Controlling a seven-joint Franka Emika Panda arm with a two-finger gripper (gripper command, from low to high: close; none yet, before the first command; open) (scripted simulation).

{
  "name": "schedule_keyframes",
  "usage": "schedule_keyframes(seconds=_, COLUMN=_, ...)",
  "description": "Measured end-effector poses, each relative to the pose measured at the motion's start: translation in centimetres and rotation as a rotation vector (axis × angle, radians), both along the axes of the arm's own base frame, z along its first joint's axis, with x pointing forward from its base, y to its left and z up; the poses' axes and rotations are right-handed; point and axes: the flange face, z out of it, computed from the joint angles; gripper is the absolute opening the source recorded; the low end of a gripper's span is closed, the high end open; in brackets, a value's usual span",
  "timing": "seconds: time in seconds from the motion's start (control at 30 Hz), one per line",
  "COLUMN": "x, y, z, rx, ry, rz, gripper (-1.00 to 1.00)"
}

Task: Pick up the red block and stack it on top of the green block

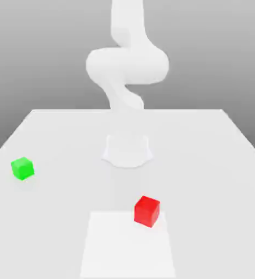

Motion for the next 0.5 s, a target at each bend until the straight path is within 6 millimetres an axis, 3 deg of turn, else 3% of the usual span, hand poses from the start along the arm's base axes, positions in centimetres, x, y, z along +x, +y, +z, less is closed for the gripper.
schedule_keyframes(seconds=0.13, x=3.4, y=1.4, z=-9.9, rx=0.057, ry=0.149, rz=-0.069, gripper=0.0)
schedule_keyframes(seconds=0.27, x=4.2, y=2.6, z=-19.9, rx=0.102, ry=0.296, rz=-0.149, gripper=0.0)
schedule_keyframes(seconds=0.4, x=2.7, y=3.4, z=-30.0, rx=0.135, ry=0.451, rz=-0.246, gripper=0.0)
schedule_keyframes(seconds=0.5, x=-0.4, y=3.9, z=-37.7, rx=0.151, ry=0.579, rz=-0.334, gripper=0.0)
